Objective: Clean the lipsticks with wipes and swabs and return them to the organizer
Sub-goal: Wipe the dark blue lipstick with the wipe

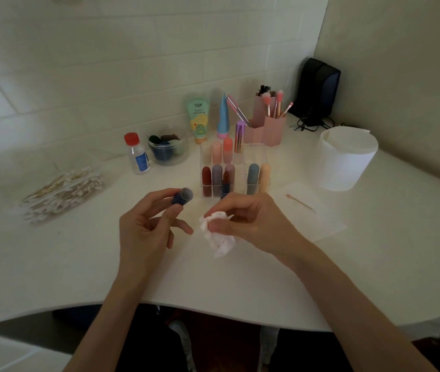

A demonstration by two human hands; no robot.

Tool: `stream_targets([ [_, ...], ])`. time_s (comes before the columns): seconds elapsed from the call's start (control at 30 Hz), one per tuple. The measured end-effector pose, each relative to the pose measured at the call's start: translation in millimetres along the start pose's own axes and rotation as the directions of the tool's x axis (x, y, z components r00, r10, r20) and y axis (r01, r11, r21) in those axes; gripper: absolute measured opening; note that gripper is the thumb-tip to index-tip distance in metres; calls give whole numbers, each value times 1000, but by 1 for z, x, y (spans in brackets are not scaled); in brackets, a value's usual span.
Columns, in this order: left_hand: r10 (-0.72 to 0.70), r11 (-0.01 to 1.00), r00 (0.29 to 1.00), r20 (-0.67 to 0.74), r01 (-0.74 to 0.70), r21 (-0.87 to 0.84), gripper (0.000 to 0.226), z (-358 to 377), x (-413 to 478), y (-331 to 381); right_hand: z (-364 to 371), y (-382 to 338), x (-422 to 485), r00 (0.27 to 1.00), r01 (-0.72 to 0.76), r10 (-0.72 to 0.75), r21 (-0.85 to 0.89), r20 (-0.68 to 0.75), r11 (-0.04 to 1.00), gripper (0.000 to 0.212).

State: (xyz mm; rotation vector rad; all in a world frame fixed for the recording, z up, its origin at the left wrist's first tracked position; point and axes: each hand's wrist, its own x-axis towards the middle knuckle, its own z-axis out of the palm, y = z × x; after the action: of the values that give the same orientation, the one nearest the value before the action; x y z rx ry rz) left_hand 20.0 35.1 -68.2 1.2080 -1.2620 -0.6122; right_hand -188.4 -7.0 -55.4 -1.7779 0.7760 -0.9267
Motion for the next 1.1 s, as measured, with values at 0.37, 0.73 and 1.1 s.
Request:
stream_targets([
  [0.37,0,984,998,-56,10,176,26,-4,8,-17,-12,15,4,997,-38,55,-266,56,963,23],
  [0.73,71,845,990,-118,3,534,34,-3,9,-35,-18,24,3,997,-57,73,-335,34,940,18],
  [1.1,14,808,997,-76,34,588,34,-1,10,-42,-16,23,2,998,-25,-1,-373,-68,928,24],
])
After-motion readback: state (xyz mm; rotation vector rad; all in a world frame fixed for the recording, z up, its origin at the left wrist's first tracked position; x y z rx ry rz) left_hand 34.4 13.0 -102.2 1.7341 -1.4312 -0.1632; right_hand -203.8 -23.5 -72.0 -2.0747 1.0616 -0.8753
